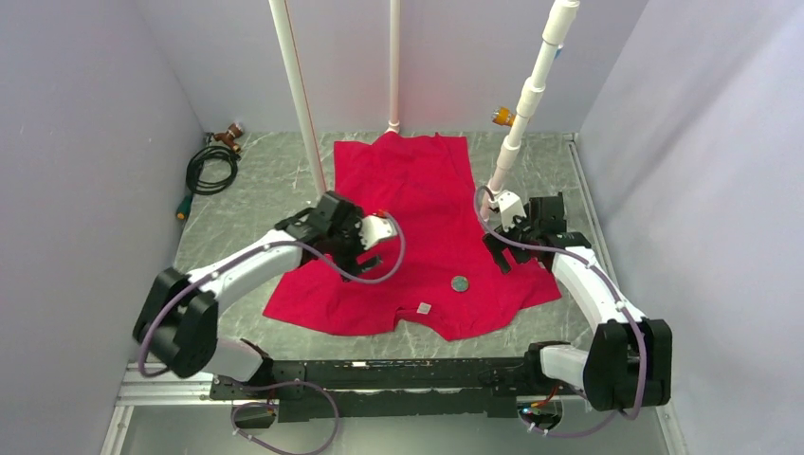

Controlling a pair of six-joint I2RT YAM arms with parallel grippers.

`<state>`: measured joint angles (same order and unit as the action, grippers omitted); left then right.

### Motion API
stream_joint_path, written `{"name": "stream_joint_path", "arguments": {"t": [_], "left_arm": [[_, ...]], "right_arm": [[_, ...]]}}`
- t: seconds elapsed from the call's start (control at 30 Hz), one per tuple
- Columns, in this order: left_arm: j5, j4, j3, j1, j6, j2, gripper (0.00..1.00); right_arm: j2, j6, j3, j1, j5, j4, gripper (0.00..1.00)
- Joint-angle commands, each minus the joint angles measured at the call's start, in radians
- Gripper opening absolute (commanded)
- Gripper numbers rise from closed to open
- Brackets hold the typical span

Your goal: Remove the brooch from the garment

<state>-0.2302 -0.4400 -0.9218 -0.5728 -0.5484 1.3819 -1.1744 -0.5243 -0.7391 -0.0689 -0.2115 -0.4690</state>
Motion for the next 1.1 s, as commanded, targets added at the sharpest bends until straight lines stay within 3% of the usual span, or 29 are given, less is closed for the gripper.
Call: {"name": "stream_joint_path", "arguments": {"t": [0.0,0.23,0.37,0.63,0.77,1.07], "left_arm": [[0.107,-0.027,-0.116,-0.104,-0.050,0.137,0.98],[0.182,-0.047,-0.227,-0.150,-0.095,0.337,0.94],[0.221,-0.045,-0.154,-0.162,-0.154,0.363,0.94],[0.270,-0.011,0.051,-0.162,-0.235,0.269,0.92],[0.276,-0.014,0.115,-0.161,-0.261,0.222,0.91],[0.240,-0.093,0.164,-0.159,-0.332,0.067,0.90]], "right_arm": [[-0.044,-0.016,0.006,-0.017,0.090,0.040,1.00],[-0.108,-0.022,-0.010,-0.033,0.134,0.036,0.98],[-0.179,-0.062,-0.025,-0.040,0.157,0.008,0.91],[-0.239,-0.148,0.017,-0.039,0.187,-0.027,0.73],[-0.231,-0.183,0.035,-0.042,0.158,-0.092,0.60],[-0.124,-0.257,0.093,-0.103,0.129,-0.236,0.57]]}}
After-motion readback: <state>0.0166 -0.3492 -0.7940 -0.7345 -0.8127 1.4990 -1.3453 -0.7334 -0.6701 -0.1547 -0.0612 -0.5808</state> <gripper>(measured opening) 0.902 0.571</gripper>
